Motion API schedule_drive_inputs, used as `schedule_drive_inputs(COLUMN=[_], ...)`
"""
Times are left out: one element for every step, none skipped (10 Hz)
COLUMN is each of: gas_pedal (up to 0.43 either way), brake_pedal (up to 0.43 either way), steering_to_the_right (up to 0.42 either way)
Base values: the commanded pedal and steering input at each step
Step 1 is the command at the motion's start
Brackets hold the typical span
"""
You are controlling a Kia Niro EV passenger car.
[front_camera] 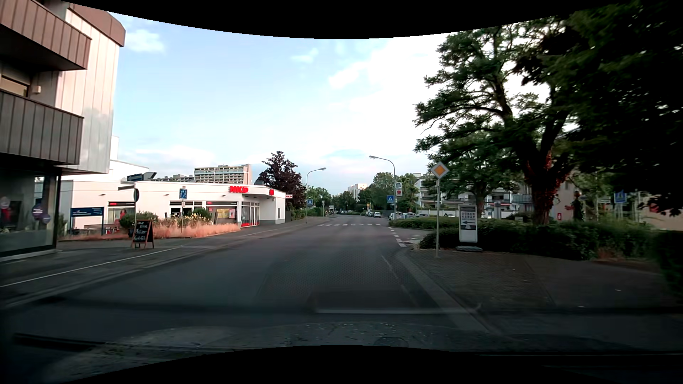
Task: Follow the waypoints while adhering to traffic rules and regulations
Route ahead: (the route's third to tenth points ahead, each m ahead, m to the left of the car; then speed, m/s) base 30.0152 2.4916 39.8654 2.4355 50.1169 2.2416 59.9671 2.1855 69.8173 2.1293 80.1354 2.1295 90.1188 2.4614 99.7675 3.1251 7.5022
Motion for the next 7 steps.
schedule_drive_inputs(gas_pedal=[0.028, 0.028, 0.028, 0.028, 0.028, 0.028, 0.028], brake_pedal=[0.0, 0.0, 0.0, 0.0, 0.0, 0.0, 0.0], steering_to_the_right=[-0.004, -0.003, -0.003, -0.003, -0.004, -0.003, 0.0])
